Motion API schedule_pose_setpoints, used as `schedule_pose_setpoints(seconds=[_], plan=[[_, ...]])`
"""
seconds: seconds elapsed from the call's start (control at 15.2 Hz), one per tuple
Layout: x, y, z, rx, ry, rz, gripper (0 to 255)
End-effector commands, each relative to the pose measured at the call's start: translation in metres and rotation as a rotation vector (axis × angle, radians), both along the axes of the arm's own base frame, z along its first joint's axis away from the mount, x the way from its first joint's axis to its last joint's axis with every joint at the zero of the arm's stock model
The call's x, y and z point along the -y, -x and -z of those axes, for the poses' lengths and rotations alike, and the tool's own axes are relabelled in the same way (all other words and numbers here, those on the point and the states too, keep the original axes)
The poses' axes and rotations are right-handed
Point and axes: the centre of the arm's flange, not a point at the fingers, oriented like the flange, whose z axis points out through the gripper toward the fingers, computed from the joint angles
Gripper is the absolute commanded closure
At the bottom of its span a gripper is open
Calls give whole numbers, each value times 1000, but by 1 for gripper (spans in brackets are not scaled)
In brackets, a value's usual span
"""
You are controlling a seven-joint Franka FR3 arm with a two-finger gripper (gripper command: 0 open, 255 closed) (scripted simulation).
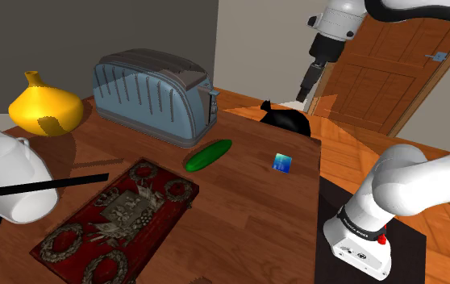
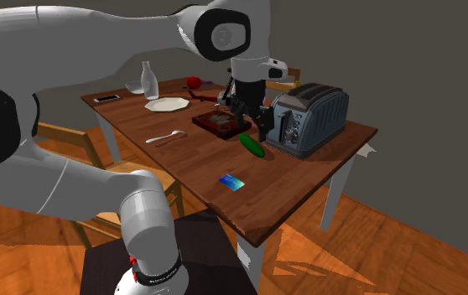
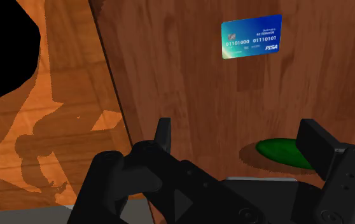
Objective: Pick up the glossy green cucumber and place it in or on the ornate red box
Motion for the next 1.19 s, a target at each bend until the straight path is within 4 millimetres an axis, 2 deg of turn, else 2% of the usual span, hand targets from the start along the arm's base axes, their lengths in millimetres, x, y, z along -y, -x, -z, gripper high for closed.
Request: schedule_pose_setpoints(seconds=[0.0,0.26,0.53,0.86,1.12], plan=[[0,0,0,0,0,0,0],[-17,-47,23,-13,-4,-210,0],[-44,-90,46,-26,-9,-421,0],[-89,-133,76,-43,-14,-683,0],[-132,-157,100,-56,-18,-894,0]])
